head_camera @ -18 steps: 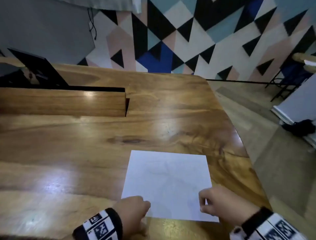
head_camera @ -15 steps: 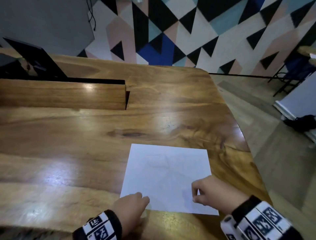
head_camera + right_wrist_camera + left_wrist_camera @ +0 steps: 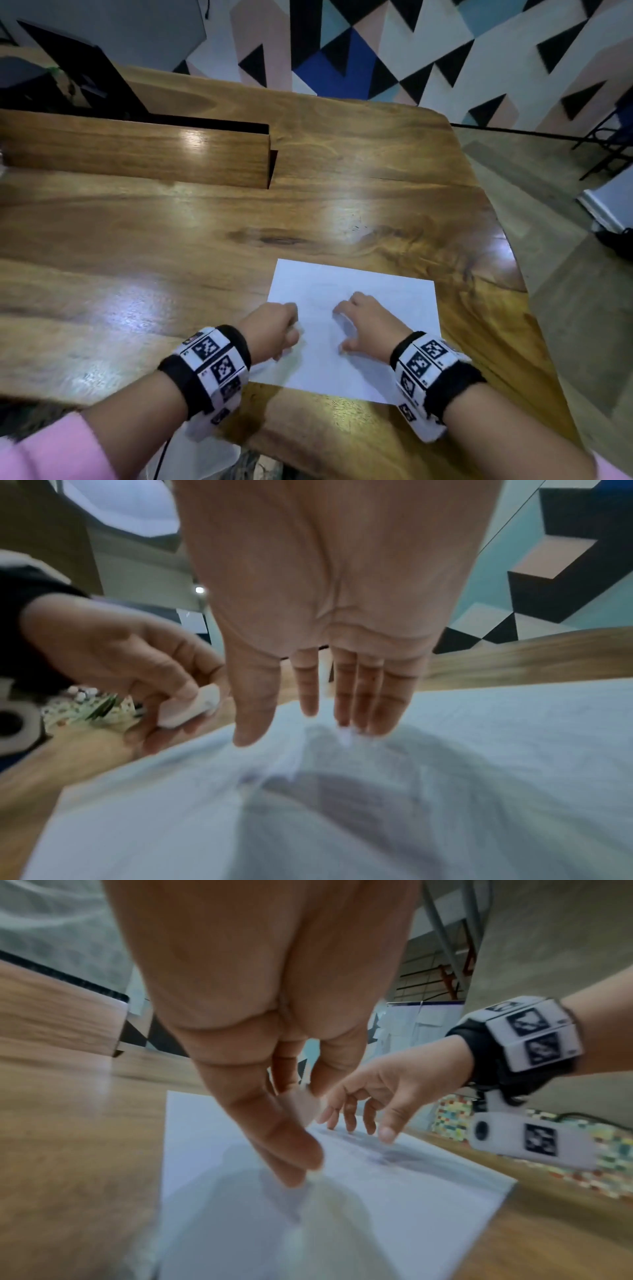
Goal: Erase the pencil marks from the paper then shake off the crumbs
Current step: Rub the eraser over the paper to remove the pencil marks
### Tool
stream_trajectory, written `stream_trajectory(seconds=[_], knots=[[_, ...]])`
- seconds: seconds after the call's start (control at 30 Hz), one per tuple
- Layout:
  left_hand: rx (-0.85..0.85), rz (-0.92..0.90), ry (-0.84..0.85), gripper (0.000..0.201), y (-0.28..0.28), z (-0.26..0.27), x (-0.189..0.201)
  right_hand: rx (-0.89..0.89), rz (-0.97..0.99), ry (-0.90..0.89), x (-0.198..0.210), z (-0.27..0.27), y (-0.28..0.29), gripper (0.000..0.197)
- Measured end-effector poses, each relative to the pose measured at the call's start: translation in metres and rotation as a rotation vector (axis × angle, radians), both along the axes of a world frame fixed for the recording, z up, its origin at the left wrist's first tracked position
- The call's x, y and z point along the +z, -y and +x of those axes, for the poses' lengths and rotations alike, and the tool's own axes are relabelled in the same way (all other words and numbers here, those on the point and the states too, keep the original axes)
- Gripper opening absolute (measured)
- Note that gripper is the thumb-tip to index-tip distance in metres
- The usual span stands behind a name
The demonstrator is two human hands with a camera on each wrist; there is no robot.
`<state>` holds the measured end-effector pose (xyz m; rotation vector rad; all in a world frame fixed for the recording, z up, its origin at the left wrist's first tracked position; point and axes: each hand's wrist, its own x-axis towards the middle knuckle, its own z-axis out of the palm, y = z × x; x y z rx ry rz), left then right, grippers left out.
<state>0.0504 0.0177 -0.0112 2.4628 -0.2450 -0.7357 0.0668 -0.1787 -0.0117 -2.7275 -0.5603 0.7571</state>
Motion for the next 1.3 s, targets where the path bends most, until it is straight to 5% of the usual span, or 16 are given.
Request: stream_trajectory(seconds=[0.13,0.23,0.7,1.0,1.17,1.3], knots=[[-0.034,0.210,0.182,0.013,0.001,0.029,-0.012,0.072,-0.105,0.062,-0.018,0.006,-0.005,0.103],[-0.075,0.253,0.294,0.019,0.001,0.039,-0.020,0.107,-0.155,0.037,-0.030,0.006,-0.002,0.113],[-0.076,0.146,0.238,0.011,0.000,0.013,-0.014,0.124,-0.152,0.051,-0.028,0.000,-0.006,0.117],[0.453,-0.081,0.135,0.009,-0.025,0.055,0.009,0.132,-0.157,-0.015,-0.034,0.013,-0.017,0.116],[0.456,-0.122,0.081,0.003,-0.016,0.068,0.004,0.097,-0.231,0.087,-0.032,0.020,-0.033,0.112],[0.320,0.013,0.182,0.013,0.002,0.068,-0.003,0.057,-0.180,0.031,-0.040,0.021,-0.032,0.116]])
